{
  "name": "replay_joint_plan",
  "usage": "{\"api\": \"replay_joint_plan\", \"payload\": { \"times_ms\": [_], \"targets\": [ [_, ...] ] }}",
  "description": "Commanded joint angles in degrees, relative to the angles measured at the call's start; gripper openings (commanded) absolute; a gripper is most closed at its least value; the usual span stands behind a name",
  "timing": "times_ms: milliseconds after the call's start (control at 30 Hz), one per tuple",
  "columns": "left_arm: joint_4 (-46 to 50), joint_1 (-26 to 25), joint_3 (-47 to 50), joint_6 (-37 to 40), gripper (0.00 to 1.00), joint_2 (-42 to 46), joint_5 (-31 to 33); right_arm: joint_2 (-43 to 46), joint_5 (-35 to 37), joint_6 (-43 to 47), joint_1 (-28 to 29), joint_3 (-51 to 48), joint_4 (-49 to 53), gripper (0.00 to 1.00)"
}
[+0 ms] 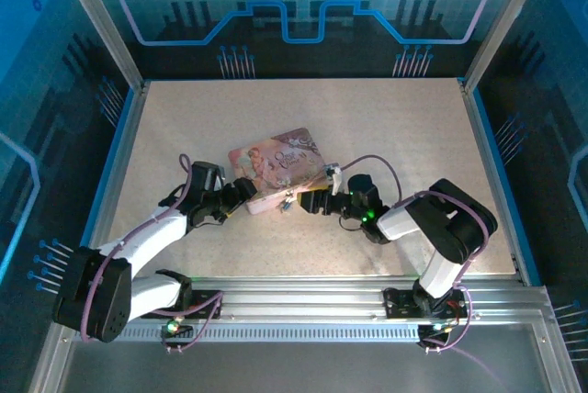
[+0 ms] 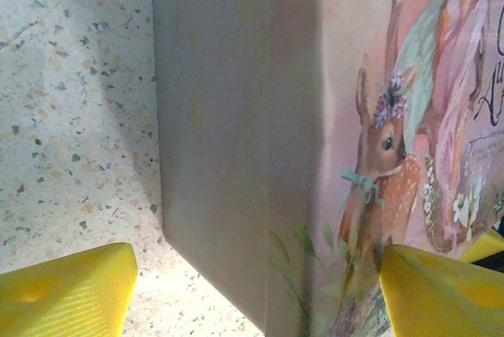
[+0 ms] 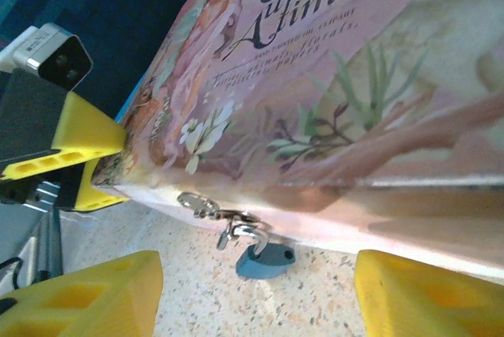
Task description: Unlock a padlock with a key
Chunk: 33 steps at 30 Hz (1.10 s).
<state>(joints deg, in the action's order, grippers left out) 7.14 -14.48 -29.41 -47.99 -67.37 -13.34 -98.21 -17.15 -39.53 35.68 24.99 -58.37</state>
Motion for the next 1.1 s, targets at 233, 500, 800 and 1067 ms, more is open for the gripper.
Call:
{"api": "replay_joint_plan", "payload": {
  "times_ms": [233,500,800,1067],
  "targets": [
    [3.1,-0.7,1.8,-0.5,0.81,0.9,0.6,-10.5,-1.6,-6.4,1.7,0.8,-11.3,0.51],
    [2.9,-0.7,1.7,-0.6,0.81,0.5,0.7,-14.2,-2.4,-7.6,2.7,2.8,-13.4,0.42],
    [2.9,-0.7,1.5,-0.7,0.81,0.5,0.8,-17.2,-2.0,-9.4,3.0,3.9,-15.8,0.36],
    [2.9,-0.7,1.3,-0.8,0.81,0.4,0.8,-19.2,-2.4,-11.4,3.3,5.2,-17.8,0.33]
  ]
}}
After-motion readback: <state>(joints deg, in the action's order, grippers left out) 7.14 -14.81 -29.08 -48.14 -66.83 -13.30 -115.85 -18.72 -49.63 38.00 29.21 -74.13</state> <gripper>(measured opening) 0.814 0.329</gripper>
